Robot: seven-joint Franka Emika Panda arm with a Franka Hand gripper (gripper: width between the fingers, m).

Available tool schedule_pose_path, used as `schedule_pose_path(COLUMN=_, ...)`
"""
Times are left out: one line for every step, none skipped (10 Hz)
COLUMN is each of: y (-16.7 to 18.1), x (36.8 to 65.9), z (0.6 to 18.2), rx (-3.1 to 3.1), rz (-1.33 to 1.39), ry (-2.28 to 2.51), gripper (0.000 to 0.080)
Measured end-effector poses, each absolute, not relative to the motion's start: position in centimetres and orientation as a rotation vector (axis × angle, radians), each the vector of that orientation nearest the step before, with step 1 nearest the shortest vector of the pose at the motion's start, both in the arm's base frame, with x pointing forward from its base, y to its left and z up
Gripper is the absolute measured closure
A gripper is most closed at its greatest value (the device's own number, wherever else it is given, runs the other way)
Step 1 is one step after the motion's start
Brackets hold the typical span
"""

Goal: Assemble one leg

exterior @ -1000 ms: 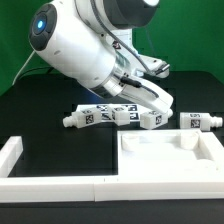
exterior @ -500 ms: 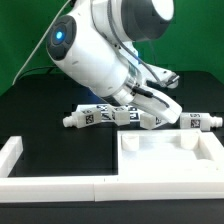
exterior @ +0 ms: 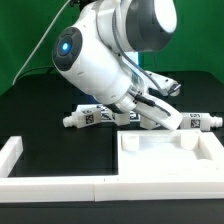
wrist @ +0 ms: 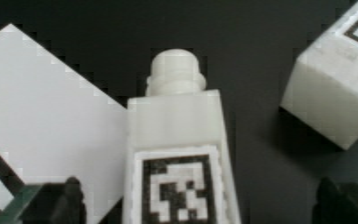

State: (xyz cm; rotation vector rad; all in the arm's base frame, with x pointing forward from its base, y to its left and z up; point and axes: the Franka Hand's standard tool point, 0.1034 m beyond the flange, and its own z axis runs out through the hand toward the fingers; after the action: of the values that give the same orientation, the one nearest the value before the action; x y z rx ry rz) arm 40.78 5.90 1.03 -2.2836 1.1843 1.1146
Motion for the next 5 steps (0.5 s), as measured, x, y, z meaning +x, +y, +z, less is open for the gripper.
schedule_pose_path(y=5.53, x=40.80, z=1.04, rx=-2.278, rz=1.114, ry=1.190, gripper=0.0151)
schedule_pose_path(y=5.58, x=40.82, z=1.06, rx=-2.285, rz=1.115, ry=1.185, gripper=0.0151)
schedule_pose_path(y=5.57, x=40.84, z=1.04, rx=-2.286, rz=1.113, ry=1.185, gripper=0.0151)
schedule_pose_path(y=5.53, x=40.84, z=1.04, rx=-2.286, rz=1.113, ry=1.186, gripper=0.0275)
schedule_pose_path(y=5.52, x=40.84, z=1.04, rx=-2.286, rz=1.113, ry=1.186, gripper=0.0275)
